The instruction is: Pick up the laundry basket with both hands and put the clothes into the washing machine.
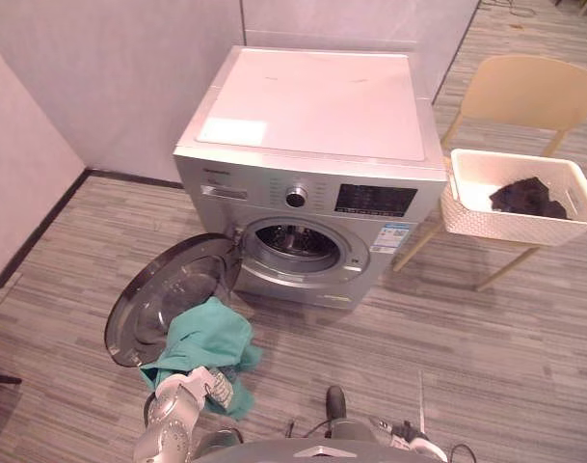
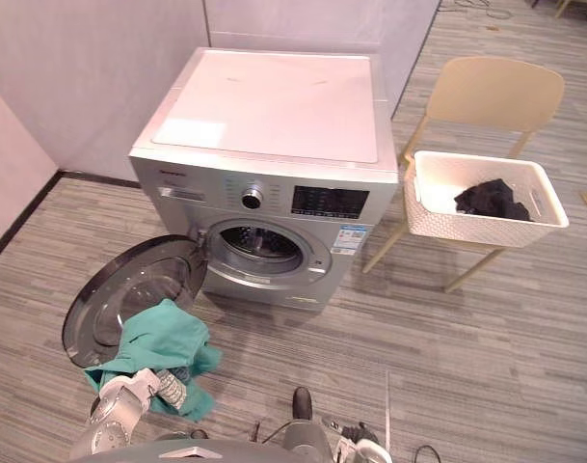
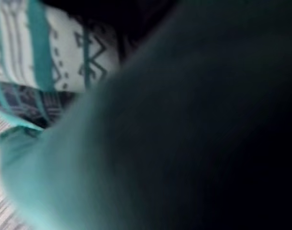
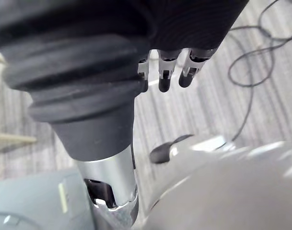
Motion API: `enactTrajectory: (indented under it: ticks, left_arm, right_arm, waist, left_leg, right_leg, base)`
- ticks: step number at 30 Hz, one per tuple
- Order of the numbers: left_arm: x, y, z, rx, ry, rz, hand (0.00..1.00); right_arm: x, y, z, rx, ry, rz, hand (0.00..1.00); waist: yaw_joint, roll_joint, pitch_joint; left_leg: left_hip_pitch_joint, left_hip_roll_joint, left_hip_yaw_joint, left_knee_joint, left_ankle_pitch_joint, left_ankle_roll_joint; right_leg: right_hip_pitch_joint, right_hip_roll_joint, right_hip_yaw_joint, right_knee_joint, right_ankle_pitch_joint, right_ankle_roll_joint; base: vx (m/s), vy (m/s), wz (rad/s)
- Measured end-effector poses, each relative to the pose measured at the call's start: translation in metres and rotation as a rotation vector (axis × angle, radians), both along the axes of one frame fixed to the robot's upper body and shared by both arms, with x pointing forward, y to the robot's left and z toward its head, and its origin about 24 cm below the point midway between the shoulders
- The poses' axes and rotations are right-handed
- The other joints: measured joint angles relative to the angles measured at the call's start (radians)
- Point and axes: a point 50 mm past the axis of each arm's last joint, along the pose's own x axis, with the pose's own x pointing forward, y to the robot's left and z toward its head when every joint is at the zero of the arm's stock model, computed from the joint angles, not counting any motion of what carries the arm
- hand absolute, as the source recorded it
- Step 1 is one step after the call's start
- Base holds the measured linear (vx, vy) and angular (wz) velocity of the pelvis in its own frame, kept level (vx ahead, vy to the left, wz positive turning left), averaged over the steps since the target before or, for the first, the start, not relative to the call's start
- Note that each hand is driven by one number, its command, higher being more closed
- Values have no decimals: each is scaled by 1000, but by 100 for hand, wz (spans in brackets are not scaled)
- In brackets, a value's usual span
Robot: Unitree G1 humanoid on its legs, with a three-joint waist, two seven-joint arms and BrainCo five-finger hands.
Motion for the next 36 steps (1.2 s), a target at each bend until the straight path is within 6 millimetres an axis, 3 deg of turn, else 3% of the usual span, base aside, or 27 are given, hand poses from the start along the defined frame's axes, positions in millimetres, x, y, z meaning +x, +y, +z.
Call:
enactTrajectory:
  ticks: [2,5,6,8,9,10,11,12,13,14,15,16,17,18,22,24,28,31,34,36]
  left_arm:
    - [7,-3,4,-3,-22,-14,100]
    - [8,-7,4,-15,-24,-25,100]
    - [6,-6,5,-10,-25,-29,100]
    - [3,-7,5,-15,-24,-27,100]
    - [-2,-5,7,-16,-27,-23,100]
    - [-3,-5,7,-17,-27,-23,100]
    - [-6,-4,7,-22,-28,-13,100]
    - [-7,-6,6,-28,-24,-14,100]
    - [-8,-8,6,-33,-22,-21,100]
    - [-9,-8,6,-34,-26,-25,100]
    - [-9,-7,6,-33,-25,-24,100]
    - [-10,-8,6,-35,-22,-25,100]
    - [-13,-10,4,-40,-15,-35,100]
    - [-15,-11,3,-43,-7,-39,100]
    - [-8,-7,6,-16,-20,-76,100]
    - [-1,-9,10,-18,-43,-85,100]
    - [6,-11,21,-21,-93,-91,100]
    - [18,-14,36,-30,-166,-94,100]
    - [32,-19,41,-38,-193,-107,100]
    - [45,-28,39,-41,-183,-144,100]
  right_arm:
    - [-20,1,-4,22,50,-67,0]
    - [-38,3,-7,35,89,-116,0]
    - [-39,6,-8,43,91,-122,0]
    - [-35,7,-8,45,83,-112,0]
    - [-25,6,-5,28,50,-72,0]
    - [-20,4,-3,19,35,-54,0]
    - [-7,2,1,-2,-8,-12,0]
    - [0,0,3,-11,-25,-1,0]
    - [11,-6,6,-30,-53,10,0]
    - [22,-10,9,-42,-78,24,0]
    - [27,-9,10,-41,-87,26,0]
    - [33,-7,11,-38,-104,31,0]
    - [36,-8,13,-43,-118,35,0]
    - [38,-8,14,-46,-125,39,0]
    - [44,19,12,6,-158,82,0]
    - [39,24,9,21,-142,86,0]
    - [42,22,11,20,-162,93,0]
    - [57,19,20,-6,-228,109,0]
    - [79,24,29,-12,-290,156,0]
    - [94,23,38,-22,-358,148,0]
  waist:
    - [-21,13,7]
    - [-28,16,10]
    - [-28,8,14]
    - [-23,-3,23]
    - [-3,-3,34]
    - [10,7,41]
    - [32,-4,57]
    - [42,4,56]
    - [51,13,58]
    - [55,14,59]
    - [55,15,60]
    - [58,18,61]
    - [61,29,66]
    - [63,38,67]
    - [48,-33,77]
    - [52,-33,79]
    - [43,-1,125]
    - [50,-15,184]
    - [54,-67,255]
    - [54,-71,301]
  left_leg:
    - [5,28,-48,2,-2,-9]
    - [41,76,-86,9,1,-27]
    - [2,94,-123,145,-2,21]
    - [-58,99,-152,307,21,99]
    - [-120,101,-213,489,88,148]
    - [-143,102,-239,552,131,141]
    - [-205,95,-276,678,157,122]
    - [-232,75,-290,709,108,104]
    - [-273,18,-304,688,26,85]
    - [-293,-29,-292,574,-14,83]
    - [-289,-47,-288,489,-14,81]
    - [-254,-69,-280,287,10,63]
    - [-216,-74,-271,162,86,72]
    - [-195,-70,-268,139,125,72]
    - [-150,-115,-208,106,111,79]
    - [-155,-131,-195,113,100,94]
    - [-232,-122,-189,230,59,104]
    - [-379,-81,-191,413,-23,107]
    - [-545,-66,-198,599,-99,114]
    - [-665,-58,-215,714,-136,113]
  right_leg:
    - [34,17,-56,8,-17,-10]
    - [69,48,-115,78,-105,-26]
    - [94,58,-140,112,-159,-35]
    - [124,61,-145,115,-169,-46]
    - [162,71,-132,118,-186,-61]
    - [175,80,-118,118,-194,-69]
    - [206,83,-88,117,-213,-90]
    - [209,82,-76,118,-222,-101]
    - [209,72,-58,116,-230,-108]
    - [213,63,-40,105,-224,-98]
    - [217,62,-35,104,-218,-90]
    - [225,65,-25,105,-227,-74]
    - [240,77,-8,115,-245,-54]
    - [249,88,3,126,-260,-49]
    - [233,25,37,197,-314,-2]
    - [225,6,37,202,-320,7]
    - [150,0,6,317,-343,24]
    - [-14,15,-23,549,-423,14]
    - [-166,4,-39,731,-555,-16]
    - [-278,1,-43,860,-611,-19]
  base:
    - [129,-64,53]
    - [161,-74,53]
    - [212,-162,47]
    - [172,-194,13]
    - [144,-152,-21]
    - [241,-138,-44]
    - [208,-61,-45]
    - [235,-53,-55]
    - [171,-16,-51]
    - [177,-17,-49]
    - [214,-2,-44]
    - [244,29,-47]
    - [252,61,-56]
    - [254,117,-66]
    - [232,110,-30]
    - [170,112,-3]
    - [34,67,-2]
    - [-167,2,0]
    - [-226,-14,0]
    - [-243,2,3]
